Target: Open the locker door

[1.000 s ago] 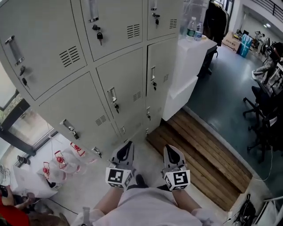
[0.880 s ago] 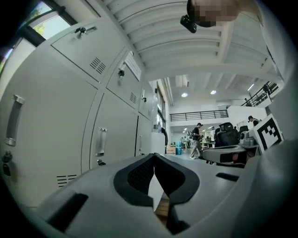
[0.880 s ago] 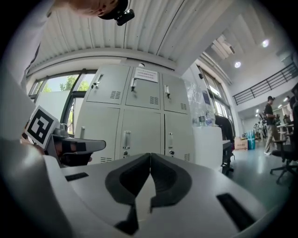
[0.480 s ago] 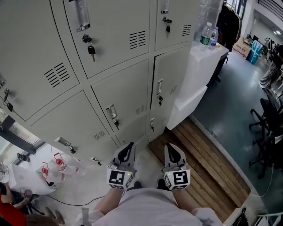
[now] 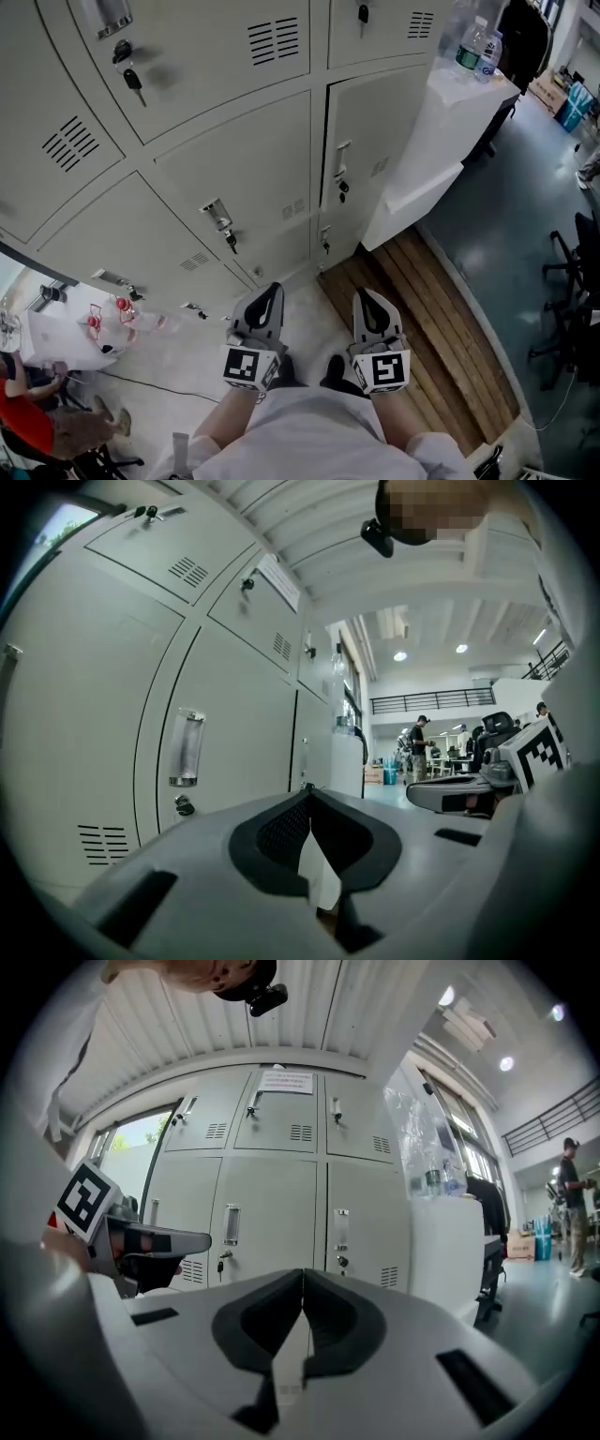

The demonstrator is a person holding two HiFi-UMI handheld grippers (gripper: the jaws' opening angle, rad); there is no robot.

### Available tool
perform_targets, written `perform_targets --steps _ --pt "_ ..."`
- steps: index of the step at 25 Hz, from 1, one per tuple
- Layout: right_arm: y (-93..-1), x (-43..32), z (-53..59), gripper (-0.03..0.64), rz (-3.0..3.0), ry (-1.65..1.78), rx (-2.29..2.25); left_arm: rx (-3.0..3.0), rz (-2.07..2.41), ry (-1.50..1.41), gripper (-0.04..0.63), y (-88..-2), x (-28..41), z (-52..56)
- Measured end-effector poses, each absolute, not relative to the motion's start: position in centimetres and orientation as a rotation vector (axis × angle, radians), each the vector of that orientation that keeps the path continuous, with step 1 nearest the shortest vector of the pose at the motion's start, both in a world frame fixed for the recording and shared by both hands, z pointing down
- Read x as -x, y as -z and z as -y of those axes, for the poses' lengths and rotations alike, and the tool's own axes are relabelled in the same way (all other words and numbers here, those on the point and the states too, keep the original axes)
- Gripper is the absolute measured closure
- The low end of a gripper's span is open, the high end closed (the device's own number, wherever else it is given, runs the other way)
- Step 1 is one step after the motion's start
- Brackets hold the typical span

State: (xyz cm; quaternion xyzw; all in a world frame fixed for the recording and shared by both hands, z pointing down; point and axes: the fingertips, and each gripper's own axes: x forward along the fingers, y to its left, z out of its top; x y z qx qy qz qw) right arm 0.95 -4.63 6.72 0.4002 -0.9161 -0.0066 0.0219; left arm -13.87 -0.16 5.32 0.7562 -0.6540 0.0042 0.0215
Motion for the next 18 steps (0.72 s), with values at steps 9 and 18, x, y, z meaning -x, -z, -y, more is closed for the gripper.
perform_targets --steps 9,18 --pt "-12.5 -1.6 7.1 0.604 2.815 -0.155 -1.211 -2.263 1.99 -0.093 0.586 -10.9 13.5 2.3" --pt "-20.7 0.0 8.0 0.603 2.765 -0.253 -1.187 -2.232 1.893 -0.205 0.586 -19.0 13.8 3.3"
